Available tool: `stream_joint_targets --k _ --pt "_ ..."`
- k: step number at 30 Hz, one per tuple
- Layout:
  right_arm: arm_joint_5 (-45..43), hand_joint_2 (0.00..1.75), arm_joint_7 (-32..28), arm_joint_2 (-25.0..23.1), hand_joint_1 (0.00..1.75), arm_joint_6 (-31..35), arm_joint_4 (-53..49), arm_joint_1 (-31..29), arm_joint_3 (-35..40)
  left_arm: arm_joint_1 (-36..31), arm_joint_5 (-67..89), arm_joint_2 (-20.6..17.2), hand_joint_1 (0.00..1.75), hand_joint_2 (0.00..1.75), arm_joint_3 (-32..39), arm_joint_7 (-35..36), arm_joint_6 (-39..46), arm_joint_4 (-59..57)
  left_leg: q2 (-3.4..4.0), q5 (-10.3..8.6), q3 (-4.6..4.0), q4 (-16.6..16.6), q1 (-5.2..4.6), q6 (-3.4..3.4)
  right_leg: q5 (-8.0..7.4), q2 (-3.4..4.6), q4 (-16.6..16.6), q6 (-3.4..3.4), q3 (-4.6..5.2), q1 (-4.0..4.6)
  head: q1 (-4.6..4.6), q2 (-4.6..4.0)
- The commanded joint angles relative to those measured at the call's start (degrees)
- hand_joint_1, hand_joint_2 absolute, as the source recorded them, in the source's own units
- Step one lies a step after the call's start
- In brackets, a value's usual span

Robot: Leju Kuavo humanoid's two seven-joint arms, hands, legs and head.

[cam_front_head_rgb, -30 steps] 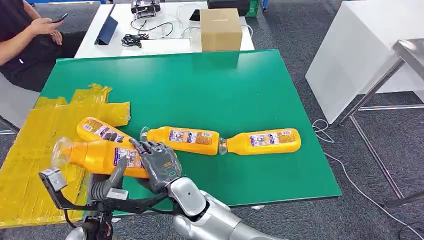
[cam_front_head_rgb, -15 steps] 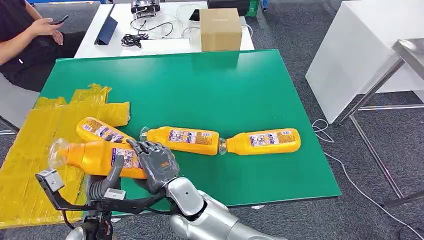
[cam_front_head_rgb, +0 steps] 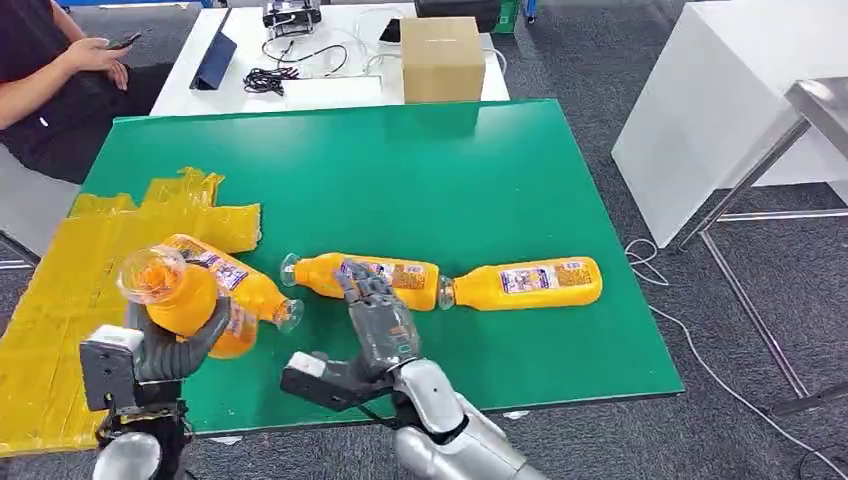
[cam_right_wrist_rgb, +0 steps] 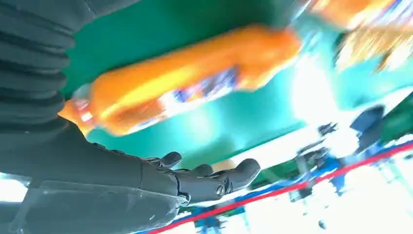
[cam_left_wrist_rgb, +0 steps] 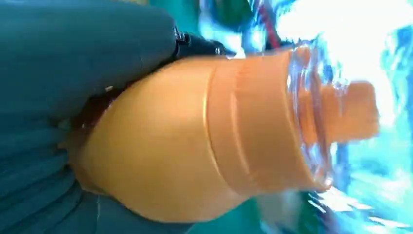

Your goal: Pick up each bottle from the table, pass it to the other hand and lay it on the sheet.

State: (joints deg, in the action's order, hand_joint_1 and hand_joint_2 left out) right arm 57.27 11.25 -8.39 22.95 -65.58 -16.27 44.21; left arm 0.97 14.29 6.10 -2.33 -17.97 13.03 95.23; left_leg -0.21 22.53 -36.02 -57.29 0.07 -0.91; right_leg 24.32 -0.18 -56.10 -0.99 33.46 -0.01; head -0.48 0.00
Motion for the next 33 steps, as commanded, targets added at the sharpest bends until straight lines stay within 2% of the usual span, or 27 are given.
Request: stream_joint_targets --k 1,4,8,25,28,29,30,31,32,33 --pt "-0.57 0.00 -2.05 6.59 0.00 -3.00 -17.56 6.11 -12.73 -3.26 19.01 -3.81 1.75 1.75 11.52 0.40 5.69 -8.96 -0.03 0.13 0.32 0.03 0.02 0.07 0.14 -0.04 0.05 0.00 -0.34 0.02 0.00 0.00" --pt "-0.68 0.00 -2.06 6.44 0.00 -3.16 -17.35 6.15 -12.86 -3.41 19.38 -3.77 1.75 1.75 11.45 0.47 5.61 -10.19 -0.09 0.10 0.25 0.01 0.03 0.05 0.12 -0.08 0.04 -0.03 -0.26 0.02 0.00 0.00" --pt "-1.60 0.00 -2.80 6.31 0.00 -4.60 -16.64 5.40 -12.40 -4.68 31.24 -5.48 1.75 1.75 9.89 1.91 11.55 -14.50 -0.03 0.03 0.17 0.07 -0.01 0.02 0.05 -0.02 0.06 -0.02 -0.15 -0.01 0.00 0.00" --pt "-2.63 0.00 -3.05 6.21 0.00 -5.49 -16.40 4.68 -11.85 -5.66 37.27 -7.11 1.75 1.75 7.98 3.77 10.57 -19.00 -0.03 0.07 0.22 0.05 0.02 0.05 0.09 -0.02 0.06 -0.01 -0.24 0.01 0.00 0.00" --pt "-3.32 0.00 -2.85 6.03 0.00 -6.31 -16.29 4.07 -11.74 -6.42 40.53 -7.61 1.75 1.75 5.72 4.28 8.25 -24.59 -0.03 0.08 0.23 0.05 0.03 0.05 0.09 -0.03 0.06 -0.01 -0.25 0.02 0.00 0.00" --pt "-3.81 0.00 -2.55 5.80 0.00 -7.91 -16.47 3.56 -11.73 -5.94 44.46 -7.43 1.75 1.75 -0.14 4.90 3.57 -31.84 -0.02 0.11 0.33 0.06 0.04 0.07 0.12 -0.02 0.08 -0.01 -0.35 0.04 0.00 0.00" --pt "-3.86 0.00 -2.50 5.55 0.00 -8.55 -15.67 2.96 -11.61 -6.31 45.80 -8.90 0.42 1.75 -2.64 6.32 -0.45 -35.04 -0.04 0.09 0.33 0.08 0.01 0.06 0.11 -0.03 0.08 -0.01 -0.33 0.00 0.00 0.00" --pt "-3.90 0.00 -2.52 5.51 0.00 -8.74 -15.57 2.88 -11.56 -6.43 48.36 -9.67 0.42 1.75 -3.70 7.77 0.30 -35.48 -0.05 0.00 0.18 0.09 -0.03 0.03 0.05 -0.04 0.06 -0.01 -0.17 -0.04 0.00 0.00" --pt "-3.92 0.00 -2.52 5.43 0.00 -8.81 -15.47 2.81 -11.55 -6.53 48.22 -9.61 0.00 0.00 -3.68 7.89 0.01 -36.01 -0.04 0.02 0.22 0.10 -0.05 0.03 0.06 -0.03 0.06 -0.02 -0.20 -0.05 0.00 0.00" --pt "-3.92 0.00 -2.52 5.37 0.00 -8.83 -15.45 2.79 -11.54 -6.58 48.14 -9.84 0.00 0.00 -3.63 7.90 -0.27 -36.53 -0.03 0.04 0.23 0.08 -0.05 0.02 0.07 -0.03 0.06 -0.03 -0.22 -0.06 0.00 0.00"
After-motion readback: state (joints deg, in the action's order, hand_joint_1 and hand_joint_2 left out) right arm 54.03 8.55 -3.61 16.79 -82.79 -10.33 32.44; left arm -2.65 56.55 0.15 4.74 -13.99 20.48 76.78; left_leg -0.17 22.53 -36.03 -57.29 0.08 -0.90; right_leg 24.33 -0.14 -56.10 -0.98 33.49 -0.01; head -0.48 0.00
